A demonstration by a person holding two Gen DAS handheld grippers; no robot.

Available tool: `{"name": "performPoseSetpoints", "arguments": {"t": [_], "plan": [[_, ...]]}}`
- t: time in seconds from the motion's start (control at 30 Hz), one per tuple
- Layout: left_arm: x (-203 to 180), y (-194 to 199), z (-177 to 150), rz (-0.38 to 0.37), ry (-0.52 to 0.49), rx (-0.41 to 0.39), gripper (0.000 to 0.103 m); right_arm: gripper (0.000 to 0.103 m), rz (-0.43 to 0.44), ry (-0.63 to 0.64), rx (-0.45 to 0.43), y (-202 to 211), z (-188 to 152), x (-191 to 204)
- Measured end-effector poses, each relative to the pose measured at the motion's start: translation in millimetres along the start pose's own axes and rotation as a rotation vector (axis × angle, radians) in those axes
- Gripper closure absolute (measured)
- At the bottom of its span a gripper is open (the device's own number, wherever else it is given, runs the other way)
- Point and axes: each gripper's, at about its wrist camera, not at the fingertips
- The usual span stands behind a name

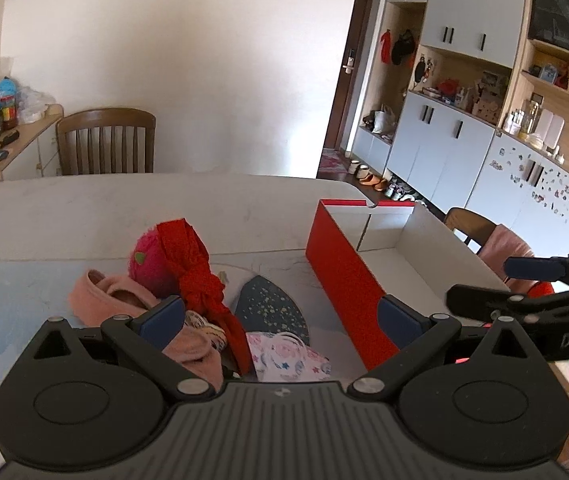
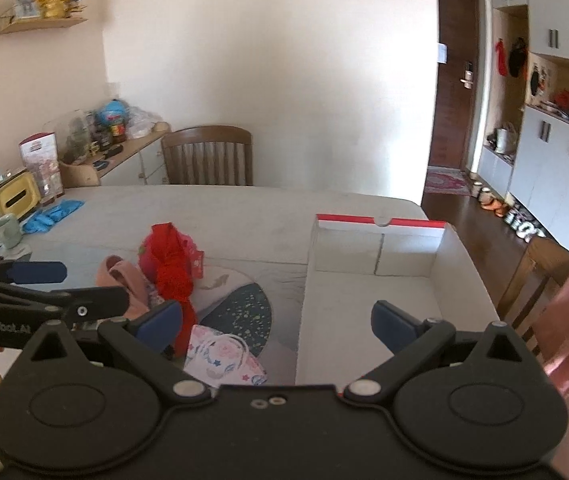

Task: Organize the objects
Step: 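Move the left gripper over the red scarf on the pile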

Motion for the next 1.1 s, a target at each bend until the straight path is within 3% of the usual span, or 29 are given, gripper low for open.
{"name": "performPoseSetpoints", "arguments": {"t": [0.33, 0.83, 0.97, 1.1], "plan": [[24.2, -42.8, 18.3, 0.109, -0.009, 0.02, 0.0, 0.004, -0.126, -0.079, 0.071, -22.4, 10.0, -39.7], [39.2, -138.7, 42.9, 0.26, 0.018, 0.127, 0.003, 0.007, -0.227, -0.131, 0.166, -65.6, 14.4, -127.8], [41.6, -155.0, 44.9, 0.275, 0.051, 0.169, 0.01, 0.012, -0.24, -0.133, 0.207, -81.1, 14.7, -145.5], [42.0, -163.4, 44.2, 0.3, 0.073, 0.185, 0.016, 0.025, -0.24, -0.131, 0.255, -93.1, 15.0, -158.1]]}}
Point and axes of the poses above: each gripper's, at about its wrist camera, not at the fingertips, and y roughly against the way its jaws point, x to its left, z to its top, and after that the axes turned 11 degrees about x, right-handed
